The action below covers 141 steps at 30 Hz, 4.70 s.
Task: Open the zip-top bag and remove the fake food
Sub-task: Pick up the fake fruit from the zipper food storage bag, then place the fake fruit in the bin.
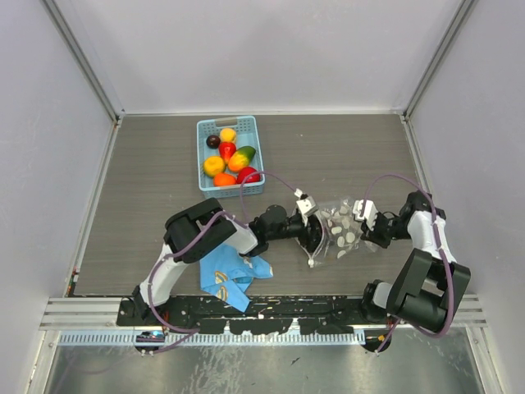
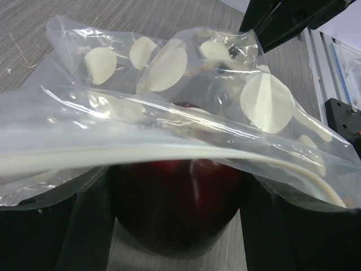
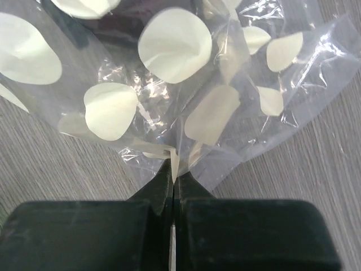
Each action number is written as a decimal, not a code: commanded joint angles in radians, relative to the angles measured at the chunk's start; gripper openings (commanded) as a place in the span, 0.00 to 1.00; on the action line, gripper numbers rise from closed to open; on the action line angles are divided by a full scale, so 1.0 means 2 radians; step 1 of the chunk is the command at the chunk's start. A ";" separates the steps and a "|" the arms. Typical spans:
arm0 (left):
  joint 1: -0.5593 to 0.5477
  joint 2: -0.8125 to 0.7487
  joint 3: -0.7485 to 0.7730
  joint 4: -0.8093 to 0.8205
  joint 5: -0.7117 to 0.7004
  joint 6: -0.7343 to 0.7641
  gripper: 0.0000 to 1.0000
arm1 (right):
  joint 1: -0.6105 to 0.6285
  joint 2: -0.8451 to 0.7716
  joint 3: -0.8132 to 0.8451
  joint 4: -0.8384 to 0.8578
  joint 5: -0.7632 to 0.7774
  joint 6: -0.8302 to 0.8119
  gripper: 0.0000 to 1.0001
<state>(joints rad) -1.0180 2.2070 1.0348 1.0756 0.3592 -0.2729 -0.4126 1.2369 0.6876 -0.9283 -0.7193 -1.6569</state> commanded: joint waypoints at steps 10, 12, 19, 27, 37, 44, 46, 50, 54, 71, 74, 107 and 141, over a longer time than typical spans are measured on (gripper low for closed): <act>0.010 -0.055 -0.032 0.050 -0.006 -0.027 0.16 | -0.051 -0.011 -0.001 0.030 -0.016 0.038 0.01; 0.012 -0.061 -0.036 0.049 -0.006 -0.033 0.16 | -0.053 -0.010 0.002 0.031 -0.014 0.045 0.01; 0.020 -0.080 -0.053 0.048 -0.006 -0.074 0.15 | -0.059 -0.011 0.005 0.051 -0.007 0.071 0.01; 0.032 -0.085 -0.042 0.037 0.019 -0.148 0.15 | -0.069 -0.030 -0.005 0.103 0.006 0.123 0.01; 0.036 -0.122 -0.056 -0.011 0.033 -0.148 0.15 | -0.083 -0.043 -0.012 0.139 0.008 0.157 0.01; 0.040 -0.146 -0.069 -0.033 0.036 -0.146 0.15 | -0.089 -0.047 -0.015 0.162 0.014 0.182 0.01; 0.041 -0.156 -0.072 -0.049 0.036 -0.136 0.16 | -0.091 -0.045 -0.014 0.170 0.017 0.192 0.01; 0.042 -0.178 -0.078 -0.077 0.033 -0.112 0.15 | -0.096 -0.041 -0.014 0.189 0.025 0.220 0.01; 0.046 -0.198 -0.084 -0.098 0.030 -0.099 0.15 | -0.104 -0.037 -0.013 0.214 0.034 0.256 0.02; 0.076 -0.271 -0.082 -0.211 0.042 -0.069 0.16 | -0.132 -0.039 -0.016 0.288 0.073 0.356 0.31; 0.087 -0.281 -0.075 -0.241 0.047 -0.074 0.16 | -0.132 -0.051 -0.019 0.295 0.077 0.360 0.46; 0.271 -0.432 -0.010 -0.531 -0.007 -0.014 0.17 | 0.042 -0.097 0.142 0.168 -0.160 0.566 0.75; 0.325 -0.169 0.284 -0.712 -0.273 0.081 0.23 | 0.050 -0.094 0.112 0.157 -0.152 0.527 0.76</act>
<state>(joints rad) -0.3744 1.8290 1.5181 -0.3210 -0.0856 -0.1402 -0.3214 1.0538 0.8951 -0.6353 -1.0149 -0.5964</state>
